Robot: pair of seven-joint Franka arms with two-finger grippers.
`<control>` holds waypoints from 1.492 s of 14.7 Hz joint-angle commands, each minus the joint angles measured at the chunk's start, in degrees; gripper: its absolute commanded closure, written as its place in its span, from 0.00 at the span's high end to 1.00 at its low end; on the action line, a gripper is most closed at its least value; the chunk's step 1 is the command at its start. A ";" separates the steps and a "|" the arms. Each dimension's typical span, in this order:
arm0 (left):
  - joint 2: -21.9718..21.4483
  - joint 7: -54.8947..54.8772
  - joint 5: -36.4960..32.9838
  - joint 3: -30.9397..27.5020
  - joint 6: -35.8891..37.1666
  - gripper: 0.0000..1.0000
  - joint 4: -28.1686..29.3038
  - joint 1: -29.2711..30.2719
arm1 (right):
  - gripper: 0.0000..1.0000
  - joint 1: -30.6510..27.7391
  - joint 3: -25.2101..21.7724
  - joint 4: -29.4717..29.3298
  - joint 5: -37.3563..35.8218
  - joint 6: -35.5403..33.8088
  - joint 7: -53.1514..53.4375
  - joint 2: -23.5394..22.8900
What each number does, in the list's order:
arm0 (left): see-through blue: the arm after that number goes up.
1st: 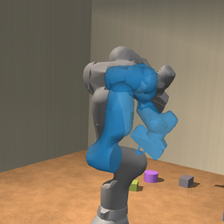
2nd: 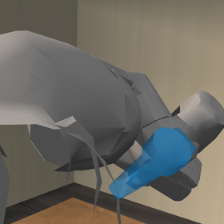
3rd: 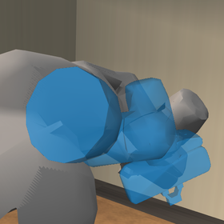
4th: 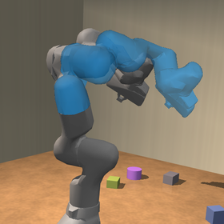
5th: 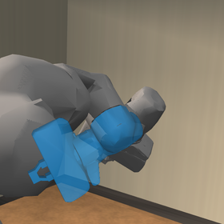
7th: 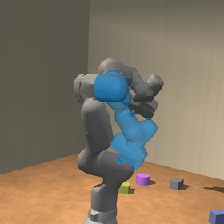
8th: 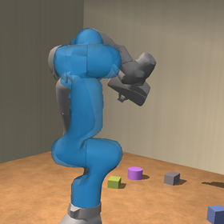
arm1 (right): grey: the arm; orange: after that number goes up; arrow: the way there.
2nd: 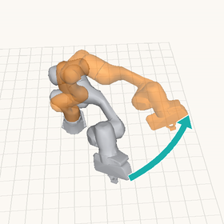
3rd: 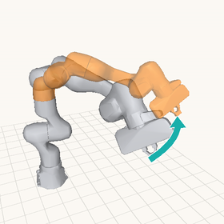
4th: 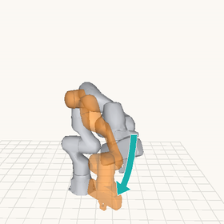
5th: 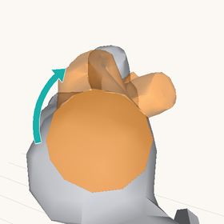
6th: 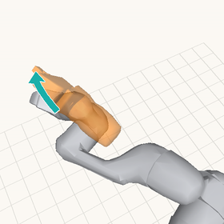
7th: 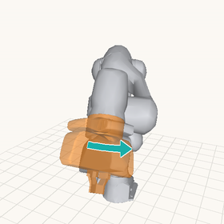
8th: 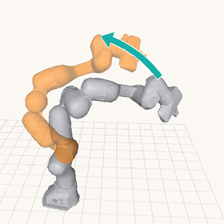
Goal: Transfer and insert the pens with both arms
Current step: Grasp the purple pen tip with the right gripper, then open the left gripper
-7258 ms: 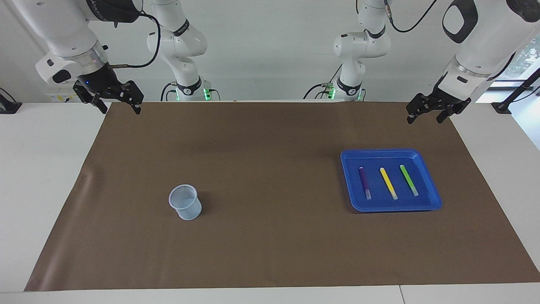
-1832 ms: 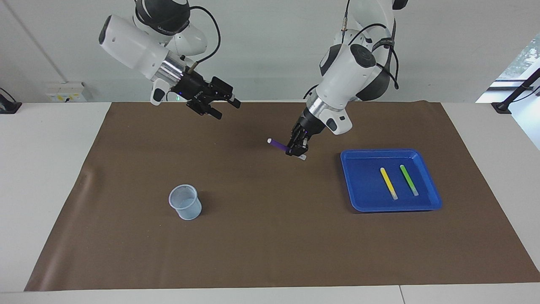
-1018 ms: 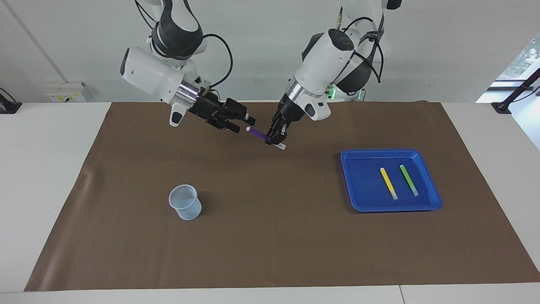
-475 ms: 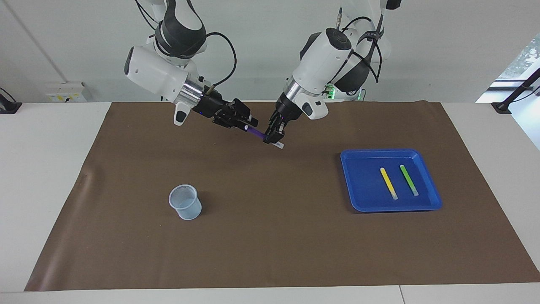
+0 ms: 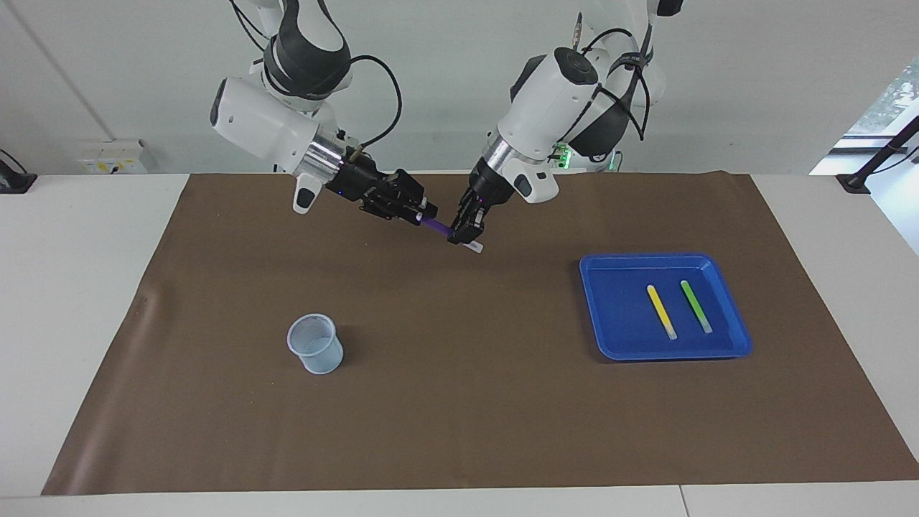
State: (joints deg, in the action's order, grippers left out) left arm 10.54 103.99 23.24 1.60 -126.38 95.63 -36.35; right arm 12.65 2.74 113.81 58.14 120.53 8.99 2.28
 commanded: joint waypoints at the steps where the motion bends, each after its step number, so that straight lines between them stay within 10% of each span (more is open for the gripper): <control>1: -0.96 0.69 0.93 -0.63 -0.18 0.00 0.61 -0.82 | 0.47 0.18 0.08 -0.43 1.27 1.20 0.76 -0.35; 9: -0.96 0.60 0.84 -0.63 -0.18 0.00 0.61 -0.74 | 0.39 0.18 0.08 -0.34 1.27 2.08 0.76 -0.35; 14: -0.96 0.60 0.84 -0.63 -0.18 0.00 0.70 -0.74 | 0.00 0.18 0.08 -0.34 1.27 2.69 0.33 -0.43; 21: -0.96 -0.45 0.67 -0.63 -0.10 0.00 0.70 -0.82 | 0.00 0.18 0.08 -0.34 1.27 2.61 0.06 -0.43; 22: -0.96 -0.37 0.49 -0.63 -0.18 0.89 0.70 -0.82 | 0.00 0.18 0.08 -0.34 1.27 2.52 0.06 -0.43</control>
State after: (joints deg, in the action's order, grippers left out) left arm 10.49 104.13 23.25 1.40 -126.42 95.63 -36.39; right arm 12.65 2.71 113.84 58.31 122.19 9.18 2.22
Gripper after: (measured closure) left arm 0.767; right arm 0.824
